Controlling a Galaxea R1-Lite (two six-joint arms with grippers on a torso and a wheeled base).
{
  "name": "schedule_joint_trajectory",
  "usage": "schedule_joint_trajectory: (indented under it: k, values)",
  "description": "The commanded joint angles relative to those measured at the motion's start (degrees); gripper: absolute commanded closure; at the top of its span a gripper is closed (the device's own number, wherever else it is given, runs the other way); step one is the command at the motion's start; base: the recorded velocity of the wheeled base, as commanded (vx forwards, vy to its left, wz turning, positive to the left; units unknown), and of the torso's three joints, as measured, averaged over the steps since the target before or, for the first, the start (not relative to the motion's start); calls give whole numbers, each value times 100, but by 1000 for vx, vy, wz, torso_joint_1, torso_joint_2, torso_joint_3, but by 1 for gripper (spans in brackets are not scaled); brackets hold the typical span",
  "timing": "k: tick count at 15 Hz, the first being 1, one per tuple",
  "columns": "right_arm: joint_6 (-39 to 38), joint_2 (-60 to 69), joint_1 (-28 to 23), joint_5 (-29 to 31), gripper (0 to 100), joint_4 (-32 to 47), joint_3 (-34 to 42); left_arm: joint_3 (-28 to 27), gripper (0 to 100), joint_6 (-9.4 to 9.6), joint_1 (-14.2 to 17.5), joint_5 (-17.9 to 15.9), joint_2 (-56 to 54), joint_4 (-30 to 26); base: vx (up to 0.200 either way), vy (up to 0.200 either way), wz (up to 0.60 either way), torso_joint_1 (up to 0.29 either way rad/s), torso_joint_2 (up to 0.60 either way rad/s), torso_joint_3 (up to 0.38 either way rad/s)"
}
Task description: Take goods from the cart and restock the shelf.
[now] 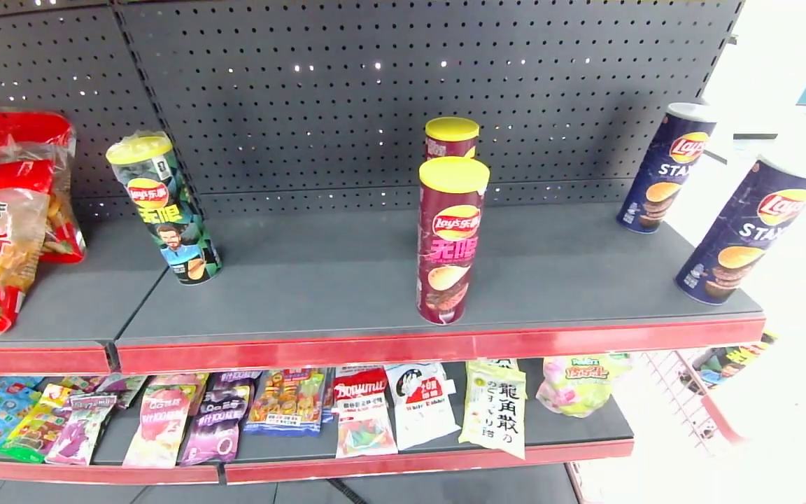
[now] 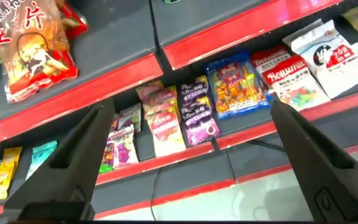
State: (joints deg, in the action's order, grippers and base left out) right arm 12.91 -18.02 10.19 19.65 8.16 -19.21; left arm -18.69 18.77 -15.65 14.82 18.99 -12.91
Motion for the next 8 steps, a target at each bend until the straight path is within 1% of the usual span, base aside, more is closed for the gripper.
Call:
schedule_joint_trajectory:
  k: [1, 2, 8]
  values:
    - [10, 18, 0, 4, 0, 2, 5, 14, 0, 4, 10, 3, -54, -1, 0, 0, 0, 0, 0, 0]
    - [10, 18, 9, 4, 0, 2, 5, 32, 0, 4, 1, -6, -62, -1, 0, 0, 0, 0, 0, 0]
    - [106, 18, 9, -5, 0, 2, 5, 23, 0, 4, -8, -6, -62, -1, 0, -200, 0, 7, 5, 3]
